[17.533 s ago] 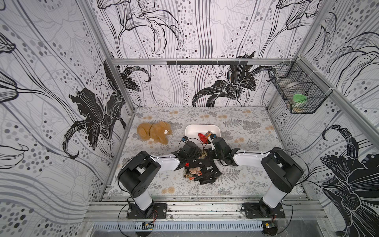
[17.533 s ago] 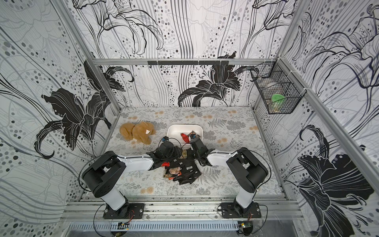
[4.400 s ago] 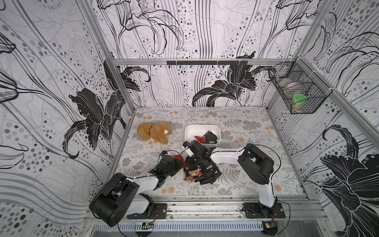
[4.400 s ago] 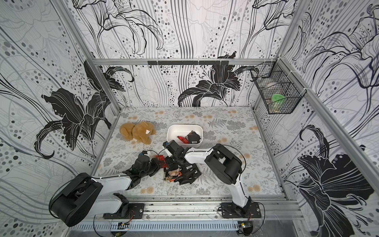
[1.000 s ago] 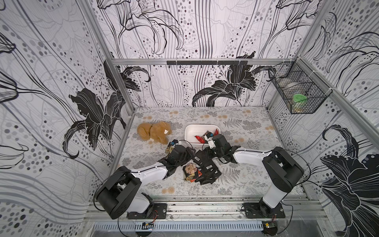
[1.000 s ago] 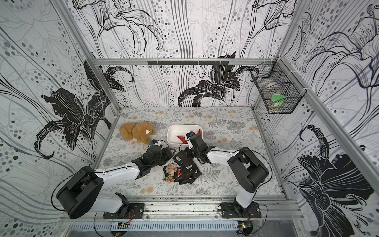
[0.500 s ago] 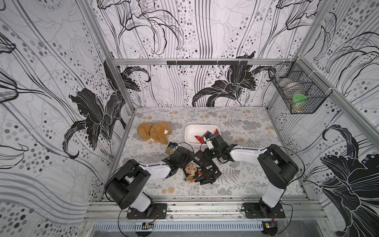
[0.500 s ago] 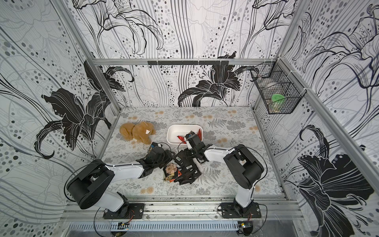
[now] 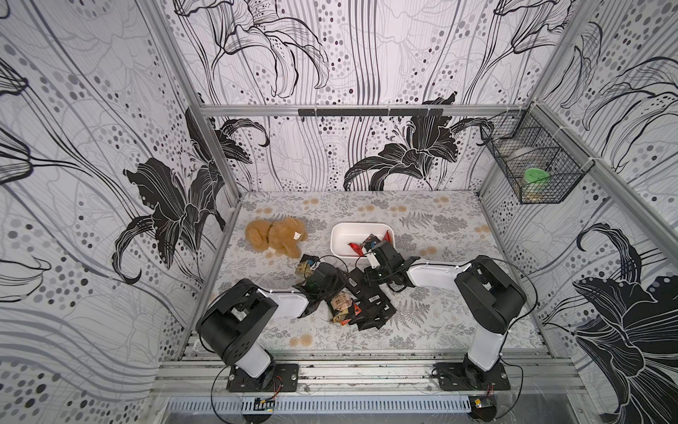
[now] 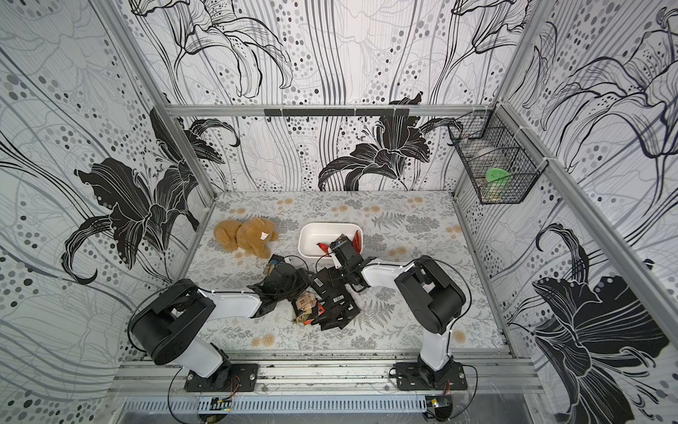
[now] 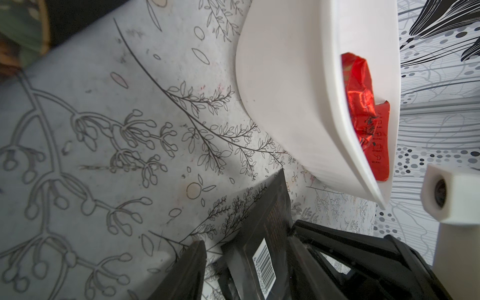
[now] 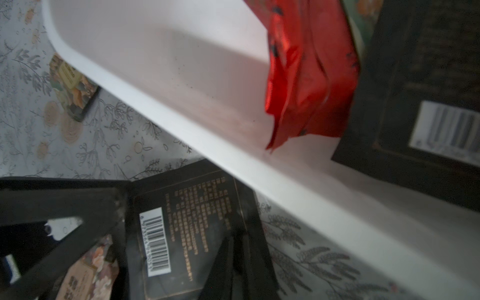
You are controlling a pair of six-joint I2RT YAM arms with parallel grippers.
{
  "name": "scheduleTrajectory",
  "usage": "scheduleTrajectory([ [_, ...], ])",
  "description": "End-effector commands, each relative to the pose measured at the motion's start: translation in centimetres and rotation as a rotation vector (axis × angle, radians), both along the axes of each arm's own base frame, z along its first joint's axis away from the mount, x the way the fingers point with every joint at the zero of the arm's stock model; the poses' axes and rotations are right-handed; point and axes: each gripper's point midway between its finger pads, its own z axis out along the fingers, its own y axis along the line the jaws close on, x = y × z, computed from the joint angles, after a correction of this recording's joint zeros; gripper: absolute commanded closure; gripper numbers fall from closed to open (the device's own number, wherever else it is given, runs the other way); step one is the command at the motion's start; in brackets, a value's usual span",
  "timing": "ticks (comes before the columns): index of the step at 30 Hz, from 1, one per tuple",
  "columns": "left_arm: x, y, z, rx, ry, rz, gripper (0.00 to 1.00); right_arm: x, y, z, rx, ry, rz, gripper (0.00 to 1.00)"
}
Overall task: Put the tea bags into the storage box
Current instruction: Pick up the tea bag from the center of the board.
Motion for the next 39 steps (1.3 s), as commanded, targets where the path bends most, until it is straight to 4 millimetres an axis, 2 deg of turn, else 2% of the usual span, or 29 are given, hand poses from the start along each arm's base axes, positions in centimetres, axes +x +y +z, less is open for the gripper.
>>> scheduleTrajectory([
  [1,0.1,-0.6,-0.4,-0.024,0.005,-0.016,0.49,-0.3,0.0,-0.4,-0.039,0.005,0.019,0.87],
  [6,0.4,-1.7,0.9,-0.111,-0.021,-0.028,0.57,-0.3,0.0,-0.3,-0.037,0.002,0.021,0.87],
  [11,1.0,-2.3,2.2,-0.142,-0.05,-0.034,0.58,-0.4,0.0,-0.2,-0.036,0.001,0.023,0.87],
  [14,1.2,-2.9,2.8,-0.173,-0.067,-0.047,0.62,-0.4,0.0,-0.2,-0.035,-0.001,0.023,0.87],
  [27,1.0,-4.9,1.7,-0.178,-0.057,-0.103,0.71,-0.5,0.4,0.2,-0.016,-0.004,0.034,0.87],
  [30,1.0,-5.0,1.5,-0.177,-0.053,-0.108,0.79,-0.5,0.4,1.0,0.01,-0.032,0.03,0.87],
  [32,0.9,-5.0,1.9,-0.181,-0.058,-0.112,0.81,-0.6,0.2,1.6,0.025,-0.053,0.029,0.87],
  [35,0.7,-4.3,2.5,-0.147,-0.07,-0.104,0.92,-0.3,-0.1,2.8,0.049,-0.106,0.006,0.86],
  [37,0.7,-3.6,2.5,-0.087,-0.069,-0.1,0.99,-0.1,-0.6,3.8,0.067,-0.147,-0.018,0.83],
  [39,0.5,-3.3,2.8,-0.058,-0.073,-0.107,1.0,0.1,-1.5,5.5,0.087,-0.214,-0.055,0.81],
])
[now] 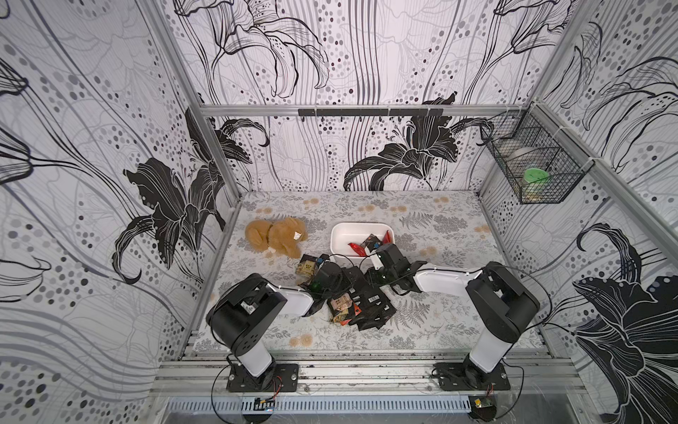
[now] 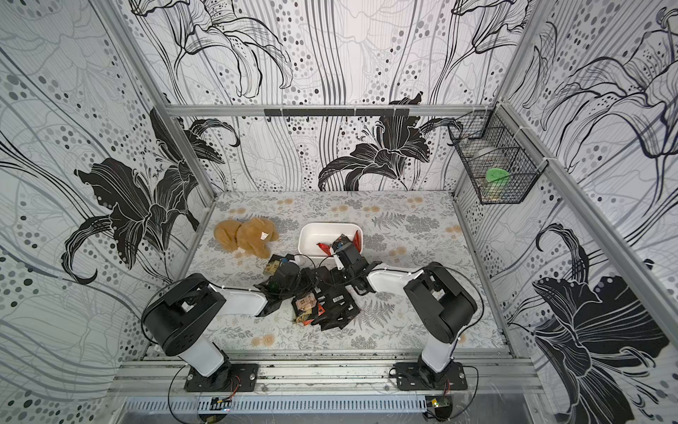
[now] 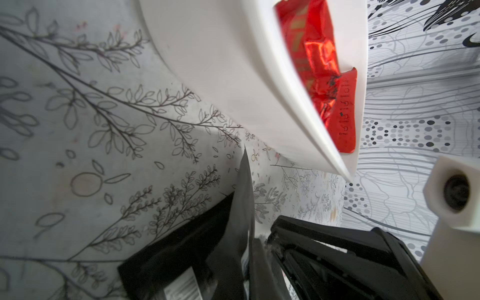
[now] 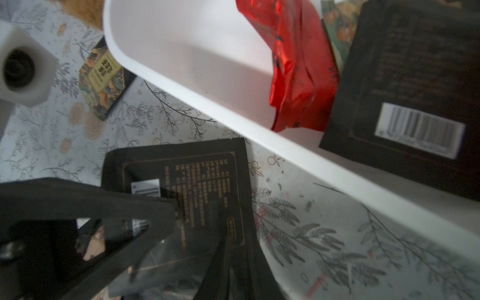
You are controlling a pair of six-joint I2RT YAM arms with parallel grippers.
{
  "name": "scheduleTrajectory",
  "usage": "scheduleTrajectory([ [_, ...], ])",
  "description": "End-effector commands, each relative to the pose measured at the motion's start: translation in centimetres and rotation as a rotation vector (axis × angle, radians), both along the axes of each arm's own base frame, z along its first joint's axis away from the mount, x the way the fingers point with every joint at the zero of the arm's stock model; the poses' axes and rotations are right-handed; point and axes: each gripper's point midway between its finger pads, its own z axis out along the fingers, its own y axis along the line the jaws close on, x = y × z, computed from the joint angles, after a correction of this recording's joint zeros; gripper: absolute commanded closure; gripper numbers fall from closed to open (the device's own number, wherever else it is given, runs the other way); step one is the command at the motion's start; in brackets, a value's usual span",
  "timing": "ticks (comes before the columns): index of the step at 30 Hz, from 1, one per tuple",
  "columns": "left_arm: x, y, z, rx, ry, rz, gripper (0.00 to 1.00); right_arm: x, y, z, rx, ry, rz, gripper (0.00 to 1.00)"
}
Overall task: Put the tea bags into the storage box
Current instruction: Pick up the tea bag from the center of the board, then place the tea bag in the storage box.
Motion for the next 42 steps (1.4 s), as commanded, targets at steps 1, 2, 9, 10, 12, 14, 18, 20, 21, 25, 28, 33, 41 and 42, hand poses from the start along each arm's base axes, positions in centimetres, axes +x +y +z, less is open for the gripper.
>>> scheduleTrajectory([
  [1,0.2,0.5,1.4,0.057,-0.05,-0.011,1.0,0.9,-1.1,3.6,0.051,-0.142,-0.072,0.8],
  [2,0.0,0.7,1.7,0.066,-0.056,-0.015,1.0,1.0,-1.8,4.5,0.057,-0.184,-0.099,0.79],
  [9,-0.8,3.4,4.6,0.233,-0.098,-0.009,1.0,1.2,-9.2,8.2,0.038,-0.374,-0.404,0.62],
  [10,-0.8,3.8,5.1,0.261,-0.104,-0.005,1.0,1.2,-10.0,8.3,0.033,-0.381,-0.441,0.6],
  [12,-0.7,4.9,6.7,0.335,-0.125,0.01,1.0,1.3,-11.3,8.3,0.031,-0.378,-0.503,0.56],
  [14,-0.3,5.6,8.4,0.391,-0.15,0.019,1.0,1.4,-12.4,8.5,0.02,-0.391,-0.556,0.54],
  [18,1.5,5.2,12.1,0.452,-0.202,0.027,1.0,1.4,-12.9,9.0,0.054,-0.405,-0.574,0.5],
  [20,2.8,4.0,13.7,0.448,-0.225,0.015,1.0,1.2,-12.8,9.1,0.082,-0.407,-0.562,0.5],
  [21,3.6,3.0,14.5,0.435,-0.238,0.005,1.0,1.1,-12.9,9.3,0.093,-0.41,-0.562,0.5],
  [25,6.6,-1.4,16.5,0.413,-0.285,-0.032,1.0,0.2,-12.5,10.1,0.175,-0.431,-0.524,0.49],
  [28,9.0,-4.1,16.8,0.395,-0.294,-0.041,1.0,-0.3,-12.9,10.3,0.196,-0.45,-0.523,0.5],
  [33,12.4,-7.0,15.4,0.411,-0.284,-0.045,1.0,-0.3,-13.9,10.1,0.173,-0.452,-0.57,0.5],
  [41,14.4,-7.7,11.3,0.505,-0.236,-0.07,0.95,-0.6,-13.6,10.8,0.209,-0.478,-0.543,0.5],
  [42,14.4,-7.8,10.9,0.504,-0.23,-0.079,0.94,-0.6,-13.4,10.8,0.215,-0.476,-0.534,0.5],
])
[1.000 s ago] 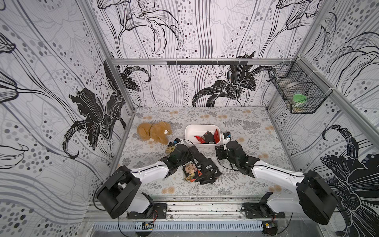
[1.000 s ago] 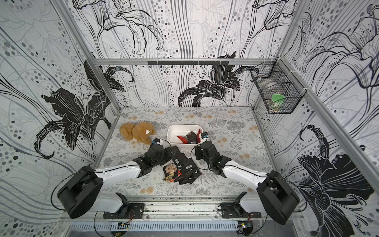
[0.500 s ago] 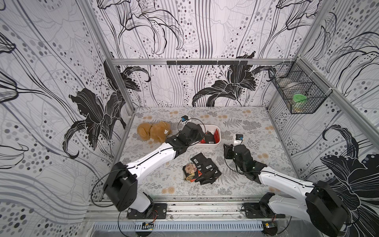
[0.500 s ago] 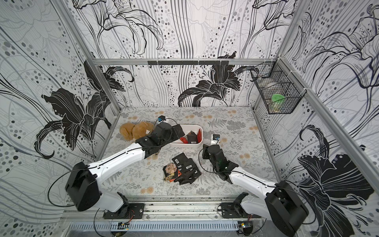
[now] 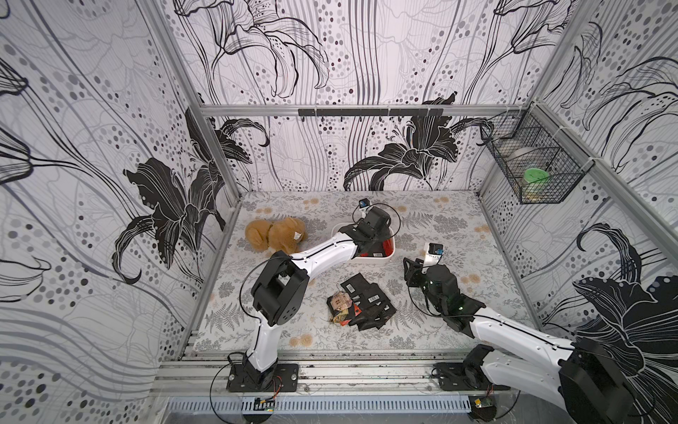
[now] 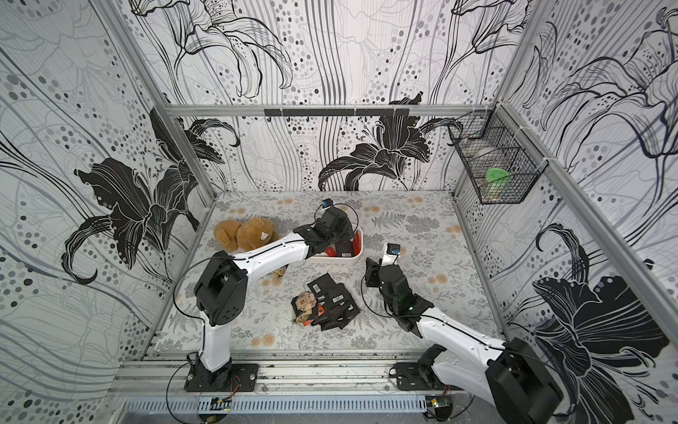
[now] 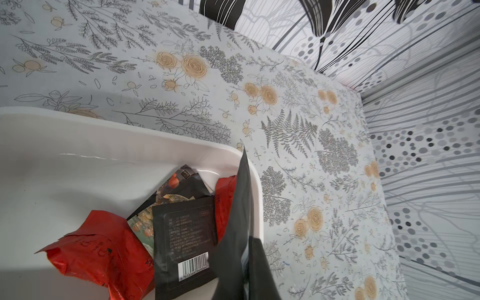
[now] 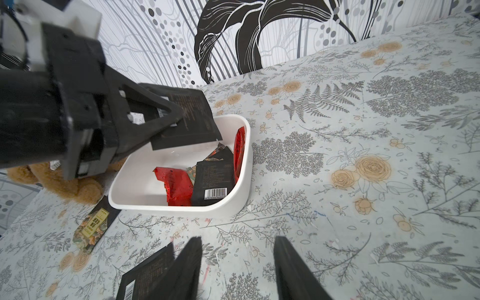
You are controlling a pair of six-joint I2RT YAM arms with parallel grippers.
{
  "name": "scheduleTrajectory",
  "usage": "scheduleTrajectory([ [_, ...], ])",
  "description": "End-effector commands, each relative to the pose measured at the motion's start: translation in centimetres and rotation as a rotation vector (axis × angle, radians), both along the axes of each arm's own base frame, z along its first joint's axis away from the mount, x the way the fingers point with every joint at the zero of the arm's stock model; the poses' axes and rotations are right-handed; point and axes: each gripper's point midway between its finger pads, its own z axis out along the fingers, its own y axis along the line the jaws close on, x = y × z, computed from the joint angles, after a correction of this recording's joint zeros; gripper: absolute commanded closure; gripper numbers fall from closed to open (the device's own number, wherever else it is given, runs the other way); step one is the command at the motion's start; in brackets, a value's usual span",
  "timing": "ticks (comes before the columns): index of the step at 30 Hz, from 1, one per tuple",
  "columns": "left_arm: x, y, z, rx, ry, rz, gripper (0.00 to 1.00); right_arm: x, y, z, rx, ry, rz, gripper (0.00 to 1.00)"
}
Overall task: Put the tea bags into the storage box
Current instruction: Place the tea bag in the storage box.
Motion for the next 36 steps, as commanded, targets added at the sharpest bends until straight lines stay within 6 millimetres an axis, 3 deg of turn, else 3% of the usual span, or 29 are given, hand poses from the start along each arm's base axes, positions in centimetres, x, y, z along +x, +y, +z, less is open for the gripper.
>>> scheduleTrajectory([
  [1,0.7,0.2,0.1,0.018,-0.01,-0.017,0.94,0.1,0.3,0.4,0.017,-0.022,0.016,0.5],
  [5,1.3,2.4,-0.2,0.042,0.01,0.022,0.86,0.1,0.7,0.6,0.024,-0.022,0.035,0.5],
  [6,1.4,2.8,0.1,0.044,0.006,0.024,0.74,0.0,0.9,0.5,0.028,-0.021,0.045,0.5],
  [7,1.4,3.4,0.6,0.049,0.003,0.026,0.51,-0.2,1.1,0.6,0.037,-0.027,0.059,0.5],
  [8,1.3,4.1,1.0,0.061,-0.002,0.028,0.38,-0.3,1.3,0.6,0.047,-0.035,0.077,0.49],
  [11,0.3,6.3,2.9,0.098,-0.029,0.047,0.24,-0.2,2.1,0.6,0.053,-0.031,0.109,0.48],
  [15,-1.7,10.3,4.7,0.156,-0.068,0.1,0.2,-0.2,2.5,0.4,0.049,-0.022,0.127,0.48],
  [18,-3.5,13.9,4.2,0.173,-0.048,0.155,0.2,-0.3,2.7,0.7,0.05,-0.031,0.142,0.47],
  [22,-5.9,18.6,1.4,0.204,0.018,0.245,0.2,-0.3,3.5,0.7,0.054,-0.022,0.179,0.47],
  [28,-8.8,23.1,-3.1,0.214,0.097,0.331,0.2,-0.2,5.0,0.0,0.056,0.011,0.242,0.46],
  [33,-9.3,26.0,-5.9,0.231,0.168,0.384,0.21,0.0,6.0,-0.7,0.049,0.041,0.274,0.45],
  [36,-8.7,26.4,-7.0,0.244,0.199,0.377,0.2,0.1,6.3,-1.0,0.046,0.054,0.287,0.44],
])
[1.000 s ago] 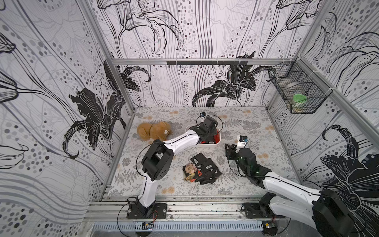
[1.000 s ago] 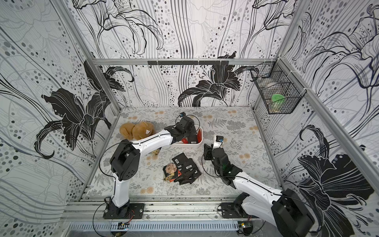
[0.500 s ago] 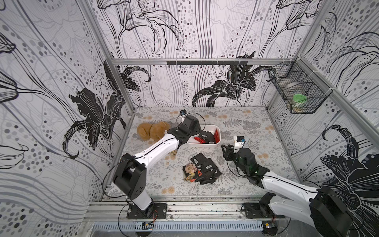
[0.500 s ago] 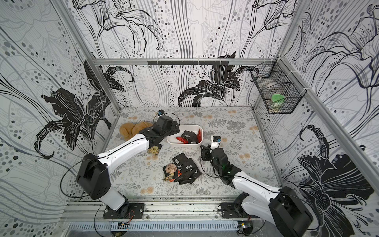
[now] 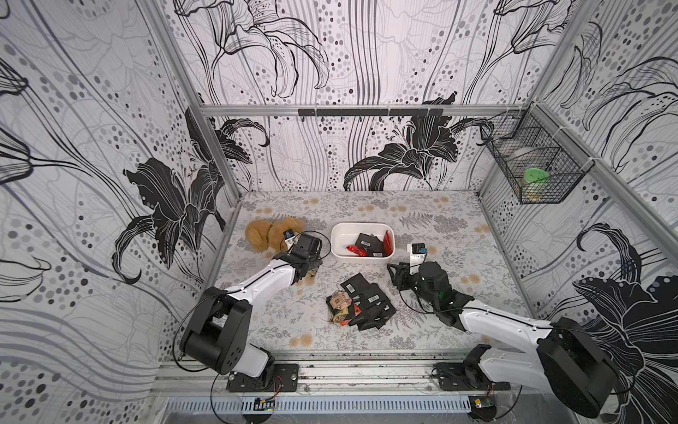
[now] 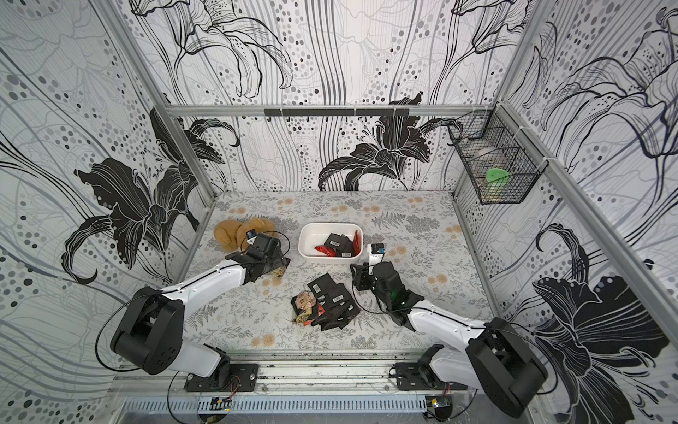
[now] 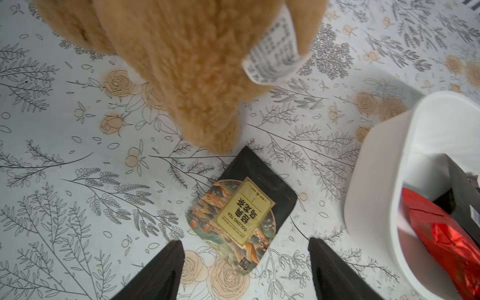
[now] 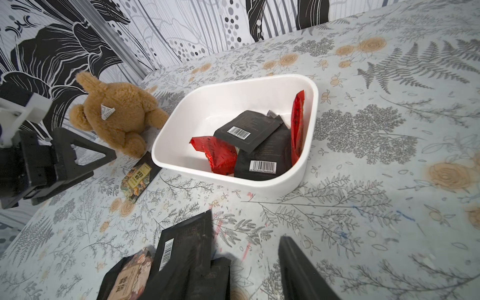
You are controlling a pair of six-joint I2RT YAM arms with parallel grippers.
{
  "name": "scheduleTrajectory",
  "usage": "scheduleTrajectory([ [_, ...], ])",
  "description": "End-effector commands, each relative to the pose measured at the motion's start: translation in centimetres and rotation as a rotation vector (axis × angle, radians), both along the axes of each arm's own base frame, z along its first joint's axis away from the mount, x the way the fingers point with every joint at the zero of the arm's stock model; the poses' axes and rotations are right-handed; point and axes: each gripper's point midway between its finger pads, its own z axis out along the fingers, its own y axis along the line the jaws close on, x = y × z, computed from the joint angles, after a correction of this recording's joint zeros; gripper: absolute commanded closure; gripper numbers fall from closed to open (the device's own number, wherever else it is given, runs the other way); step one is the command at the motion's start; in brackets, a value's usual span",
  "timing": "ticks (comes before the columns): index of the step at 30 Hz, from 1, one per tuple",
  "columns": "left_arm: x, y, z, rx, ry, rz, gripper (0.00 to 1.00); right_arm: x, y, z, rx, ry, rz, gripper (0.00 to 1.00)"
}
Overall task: Put the tea bags into the storage box
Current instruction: Place the tea bag in the storage box, then pick up the tea bag from the center of the board.
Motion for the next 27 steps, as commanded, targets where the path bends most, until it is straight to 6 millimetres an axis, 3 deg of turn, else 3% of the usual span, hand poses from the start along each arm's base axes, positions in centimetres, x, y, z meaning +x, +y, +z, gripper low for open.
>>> scheduleTrajectory([
  [1,1.3,-0.2,-0.5,-0.014,-0.001,-0.004,0.19,0.5,1.2,1.3,0.02,-0.022,0.04,0.44],
  [14,4.5,-0.7,-3.9,0.04,0.097,-0.026,0.16,0.4,2.2,1.0,0.018,-0.01,0.091,0.42],
  [27,4.1,-0.5,-7.0,0.069,0.184,-0.046,0.1,0.7,3.2,0.1,-0.001,0.024,0.122,0.42],
])
